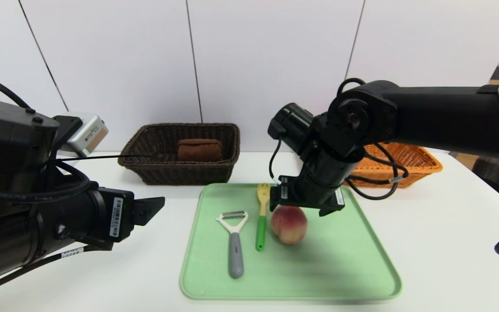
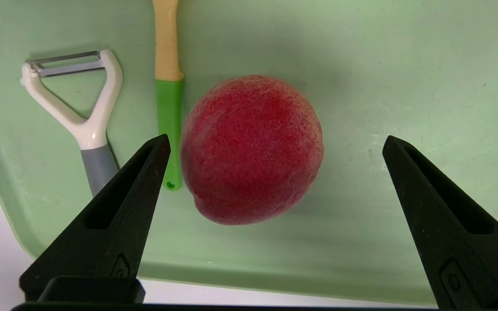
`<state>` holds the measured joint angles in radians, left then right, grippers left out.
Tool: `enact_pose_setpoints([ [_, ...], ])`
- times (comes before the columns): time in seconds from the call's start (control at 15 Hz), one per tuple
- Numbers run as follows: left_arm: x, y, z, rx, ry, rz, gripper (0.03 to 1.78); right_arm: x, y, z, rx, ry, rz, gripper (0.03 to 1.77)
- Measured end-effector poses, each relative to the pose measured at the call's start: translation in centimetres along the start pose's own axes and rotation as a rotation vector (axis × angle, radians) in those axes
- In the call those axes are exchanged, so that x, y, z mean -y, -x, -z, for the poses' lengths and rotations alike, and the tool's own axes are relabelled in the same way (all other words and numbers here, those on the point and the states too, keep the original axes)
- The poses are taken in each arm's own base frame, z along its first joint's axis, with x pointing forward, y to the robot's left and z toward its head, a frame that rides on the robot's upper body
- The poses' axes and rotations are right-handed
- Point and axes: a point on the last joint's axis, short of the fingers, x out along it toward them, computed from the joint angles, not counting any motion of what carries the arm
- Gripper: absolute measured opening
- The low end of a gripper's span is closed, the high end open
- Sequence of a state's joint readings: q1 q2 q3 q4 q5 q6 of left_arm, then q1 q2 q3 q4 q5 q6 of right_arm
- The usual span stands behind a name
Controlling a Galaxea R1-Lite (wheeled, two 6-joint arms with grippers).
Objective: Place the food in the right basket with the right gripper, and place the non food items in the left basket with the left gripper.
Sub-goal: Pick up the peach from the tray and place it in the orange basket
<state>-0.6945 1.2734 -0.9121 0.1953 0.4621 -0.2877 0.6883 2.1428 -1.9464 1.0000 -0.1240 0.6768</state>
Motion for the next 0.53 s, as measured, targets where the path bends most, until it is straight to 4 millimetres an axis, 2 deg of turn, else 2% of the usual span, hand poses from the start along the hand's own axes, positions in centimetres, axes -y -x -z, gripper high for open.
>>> enact_pose_setpoints([
  [0.53,0.0,-0.1,0.0,-0.002,0.000,-0.003,1.69,-0.2,-1.3,0.0,-0.048,-0.031,-0.015,1.70],
])
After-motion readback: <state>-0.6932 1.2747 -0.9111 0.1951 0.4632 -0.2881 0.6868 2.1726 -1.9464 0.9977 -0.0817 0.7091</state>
